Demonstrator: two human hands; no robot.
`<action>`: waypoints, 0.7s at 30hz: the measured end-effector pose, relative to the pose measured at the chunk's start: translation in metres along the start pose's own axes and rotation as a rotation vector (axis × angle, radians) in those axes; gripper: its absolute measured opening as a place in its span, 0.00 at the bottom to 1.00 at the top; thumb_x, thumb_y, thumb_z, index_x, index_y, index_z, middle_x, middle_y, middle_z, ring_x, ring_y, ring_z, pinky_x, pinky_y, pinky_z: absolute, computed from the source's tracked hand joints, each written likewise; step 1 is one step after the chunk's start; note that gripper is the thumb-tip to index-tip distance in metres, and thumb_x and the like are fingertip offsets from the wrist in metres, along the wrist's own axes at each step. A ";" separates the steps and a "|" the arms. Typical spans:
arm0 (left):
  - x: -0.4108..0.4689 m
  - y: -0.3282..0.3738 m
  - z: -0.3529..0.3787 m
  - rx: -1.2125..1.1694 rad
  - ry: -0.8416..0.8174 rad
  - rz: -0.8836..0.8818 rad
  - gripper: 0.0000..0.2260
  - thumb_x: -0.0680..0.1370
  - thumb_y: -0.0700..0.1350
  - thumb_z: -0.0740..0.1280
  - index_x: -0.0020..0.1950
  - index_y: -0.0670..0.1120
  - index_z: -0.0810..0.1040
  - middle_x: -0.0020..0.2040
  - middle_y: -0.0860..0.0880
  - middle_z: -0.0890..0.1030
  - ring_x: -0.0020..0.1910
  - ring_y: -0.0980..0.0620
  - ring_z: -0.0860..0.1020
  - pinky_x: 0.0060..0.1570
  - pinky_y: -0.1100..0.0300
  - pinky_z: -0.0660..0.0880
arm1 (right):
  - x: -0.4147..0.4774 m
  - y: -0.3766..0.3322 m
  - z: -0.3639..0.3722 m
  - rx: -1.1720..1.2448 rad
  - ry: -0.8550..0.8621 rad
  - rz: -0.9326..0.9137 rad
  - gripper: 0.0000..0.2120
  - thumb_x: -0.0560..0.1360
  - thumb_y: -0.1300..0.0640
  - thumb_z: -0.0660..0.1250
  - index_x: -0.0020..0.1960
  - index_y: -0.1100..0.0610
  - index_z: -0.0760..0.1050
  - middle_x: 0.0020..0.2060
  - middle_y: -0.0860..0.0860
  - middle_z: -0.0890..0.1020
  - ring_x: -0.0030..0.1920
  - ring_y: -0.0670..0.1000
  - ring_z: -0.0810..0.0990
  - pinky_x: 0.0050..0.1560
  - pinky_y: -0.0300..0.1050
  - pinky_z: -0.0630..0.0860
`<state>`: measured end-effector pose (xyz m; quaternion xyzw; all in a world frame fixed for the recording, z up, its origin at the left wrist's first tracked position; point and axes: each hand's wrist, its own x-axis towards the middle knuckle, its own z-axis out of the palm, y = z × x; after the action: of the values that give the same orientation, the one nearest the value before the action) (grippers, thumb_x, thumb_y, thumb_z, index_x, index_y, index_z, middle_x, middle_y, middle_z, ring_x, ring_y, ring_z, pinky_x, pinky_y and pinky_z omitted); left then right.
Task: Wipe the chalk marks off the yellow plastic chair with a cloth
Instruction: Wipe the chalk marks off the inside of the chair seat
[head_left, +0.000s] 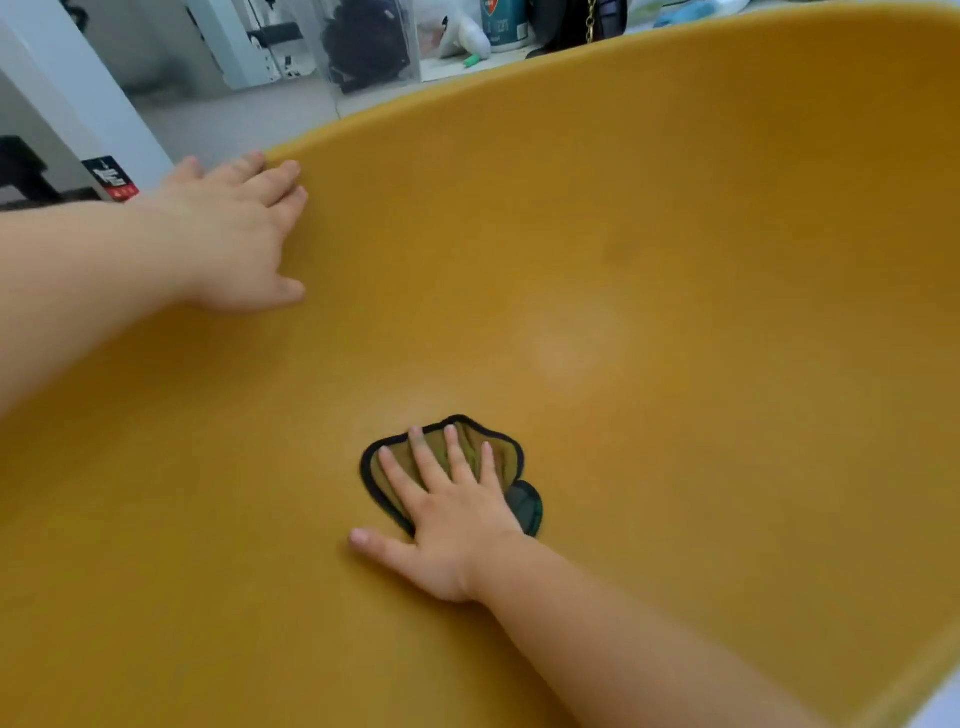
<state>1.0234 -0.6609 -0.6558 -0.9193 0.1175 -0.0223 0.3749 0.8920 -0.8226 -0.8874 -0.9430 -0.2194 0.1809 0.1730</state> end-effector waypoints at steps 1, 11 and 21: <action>-0.015 0.002 0.000 0.039 -0.051 0.019 0.42 0.76 0.68 0.54 0.81 0.48 0.42 0.80 0.49 0.39 0.79 0.46 0.45 0.75 0.43 0.54 | -0.011 -0.012 0.006 0.010 -0.034 -0.100 0.42 0.72 0.20 0.36 0.80 0.38 0.31 0.78 0.45 0.27 0.78 0.58 0.25 0.75 0.67 0.29; -0.166 0.026 0.043 0.024 -0.235 0.278 0.44 0.65 0.74 0.30 0.77 0.62 0.57 0.79 0.58 0.54 0.78 0.53 0.57 0.70 0.43 0.56 | -0.083 0.188 -0.052 -0.370 0.023 0.401 0.35 0.71 0.24 0.30 0.77 0.29 0.32 0.81 0.43 0.35 0.81 0.55 0.34 0.77 0.71 0.38; -0.212 0.008 0.068 -0.380 0.305 0.254 0.29 0.74 0.67 0.54 0.55 0.49 0.83 0.59 0.49 0.82 0.62 0.48 0.79 0.60 0.41 0.72 | -0.001 0.009 0.007 -0.075 0.086 -0.026 0.36 0.74 0.25 0.32 0.80 0.34 0.33 0.80 0.43 0.33 0.80 0.57 0.31 0.77 0.71 0.36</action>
<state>0.8240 -0.5710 -0.7003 -0.9370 0.2892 -0.0910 0.1733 0.8913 -0.8290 -0.8970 -0.9528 -0.2306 0.1296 0.1489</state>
